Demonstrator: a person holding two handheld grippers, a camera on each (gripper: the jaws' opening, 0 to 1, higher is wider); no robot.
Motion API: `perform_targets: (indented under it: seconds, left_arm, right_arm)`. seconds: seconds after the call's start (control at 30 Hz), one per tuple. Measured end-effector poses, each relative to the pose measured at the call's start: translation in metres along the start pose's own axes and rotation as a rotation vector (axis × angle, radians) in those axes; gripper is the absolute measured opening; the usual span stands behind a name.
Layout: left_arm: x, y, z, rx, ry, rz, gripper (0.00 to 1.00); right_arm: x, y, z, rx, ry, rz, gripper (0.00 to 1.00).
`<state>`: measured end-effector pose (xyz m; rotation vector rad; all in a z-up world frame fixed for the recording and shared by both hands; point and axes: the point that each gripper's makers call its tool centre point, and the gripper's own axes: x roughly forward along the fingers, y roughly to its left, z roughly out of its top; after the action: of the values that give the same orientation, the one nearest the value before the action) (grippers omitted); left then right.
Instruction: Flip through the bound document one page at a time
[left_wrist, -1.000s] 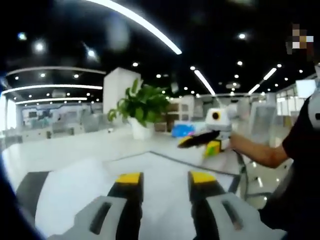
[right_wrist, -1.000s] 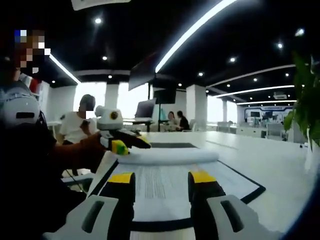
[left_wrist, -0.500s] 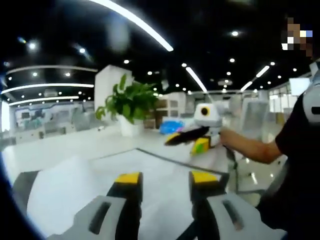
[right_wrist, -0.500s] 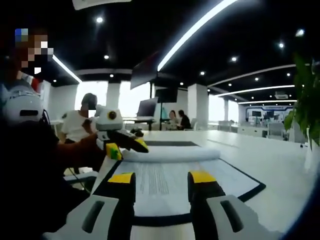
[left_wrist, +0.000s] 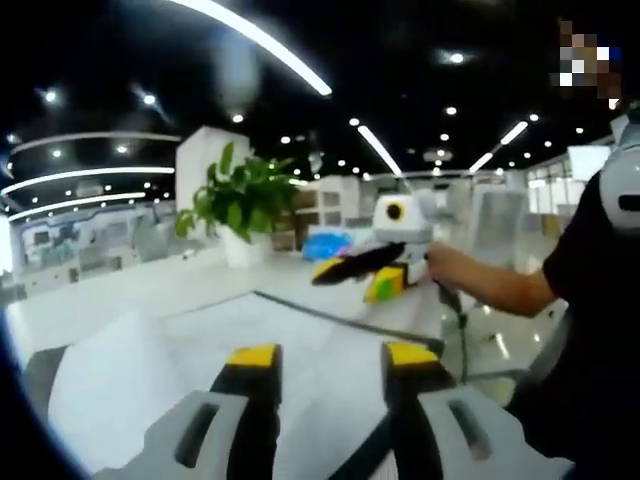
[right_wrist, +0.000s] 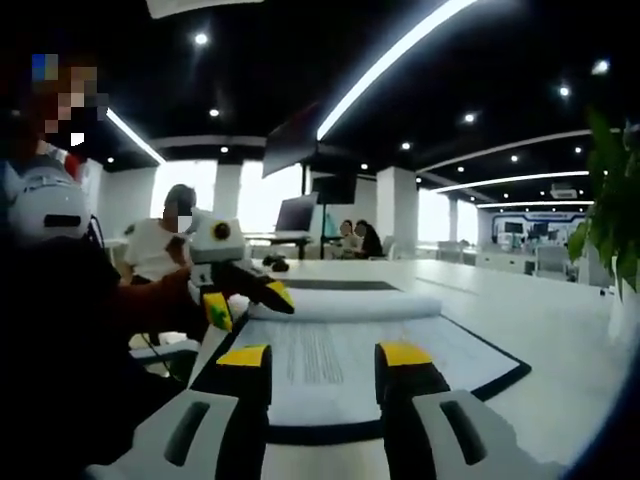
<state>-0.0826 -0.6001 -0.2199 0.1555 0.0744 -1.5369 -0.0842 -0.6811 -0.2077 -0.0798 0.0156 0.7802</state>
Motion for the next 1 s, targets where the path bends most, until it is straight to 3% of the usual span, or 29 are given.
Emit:
perform_targets:
  seconds: [0.57,0.7,1.0]
  left_arm:
    - [0.013,-0.025,-0.008,0.028,0.029,-0.074,0.43]
    - [0.019,-0.032,-0.015,0.057,0.065,-0.092,0.44]
    - [0.022,-0.030,-0.021,0.076,0.090,-0.092,0.44]
  right_arm:
    - [0.002,0.006,-0.004,-0.010,0.010,0.007,0.43]
    - [0.003,0.008,-0.004,-0.010,0.008,0.006,0.43]
    - [0.004,0.012,-0.004,-0.012,0.007,0.008,0.43]
